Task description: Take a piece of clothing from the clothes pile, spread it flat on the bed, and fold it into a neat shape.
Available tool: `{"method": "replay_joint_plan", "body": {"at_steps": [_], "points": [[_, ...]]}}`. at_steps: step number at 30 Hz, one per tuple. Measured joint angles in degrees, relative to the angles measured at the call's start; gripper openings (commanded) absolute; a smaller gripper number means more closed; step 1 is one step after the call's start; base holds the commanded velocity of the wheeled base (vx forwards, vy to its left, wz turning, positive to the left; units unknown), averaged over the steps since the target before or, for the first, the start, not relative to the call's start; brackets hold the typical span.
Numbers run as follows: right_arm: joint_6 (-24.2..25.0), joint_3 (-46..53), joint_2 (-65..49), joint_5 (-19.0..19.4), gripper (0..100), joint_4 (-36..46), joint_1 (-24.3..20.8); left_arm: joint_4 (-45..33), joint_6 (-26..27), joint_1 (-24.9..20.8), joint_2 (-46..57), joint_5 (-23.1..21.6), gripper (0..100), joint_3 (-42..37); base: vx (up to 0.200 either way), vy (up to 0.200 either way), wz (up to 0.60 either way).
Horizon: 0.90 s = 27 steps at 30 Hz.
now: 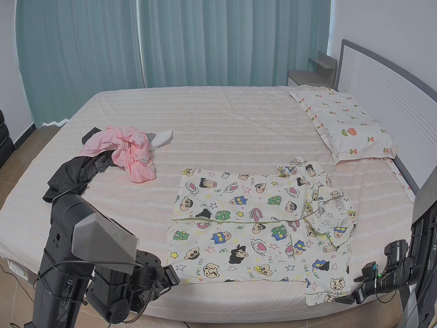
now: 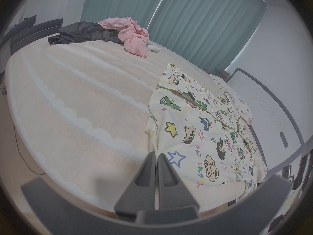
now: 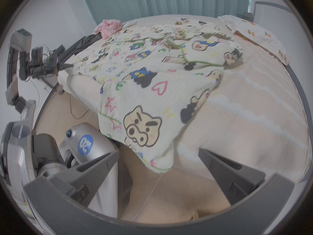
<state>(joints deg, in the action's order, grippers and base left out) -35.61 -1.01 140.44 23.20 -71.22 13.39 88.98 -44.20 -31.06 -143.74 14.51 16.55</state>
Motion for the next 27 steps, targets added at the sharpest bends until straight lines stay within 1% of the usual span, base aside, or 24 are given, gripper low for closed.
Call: {"method": "replay_joint_plan", "body": {"at_steps": [9,10,14,19,27], "points": [[0.2,0.0,1.9,0.3,100,-0.2,-3.2,0.0,0.0,0.0,0.3,0.0,0,-0.1,0.000,0.000,0.00],[0.2,0.0,2.1,0.2,0,-0.3,-3.5,0.0,0.0,0.0,0.3,0.0,0,-0.1,0.000,0.000,0.00],[0.6,0.0,2.5,-0.3,0,-1.1,-4.4,0.0,0.0,0.0,0.4,0.0,0,0.0,0.000,0.000,0.00],[1.0,0.0,2.8,-2.4,0,-1.3,-5.0,0.0,0.0,0.0,0.4,0.0,0,-0.2,0.000,0.000,0.00],[1.1,0.0,2.7,-2.2,0,-0.9,-4.5,0.0,0.0,0.0,0.4,-0.1,0,-0.3,0.000,0.000,0.00]]}}
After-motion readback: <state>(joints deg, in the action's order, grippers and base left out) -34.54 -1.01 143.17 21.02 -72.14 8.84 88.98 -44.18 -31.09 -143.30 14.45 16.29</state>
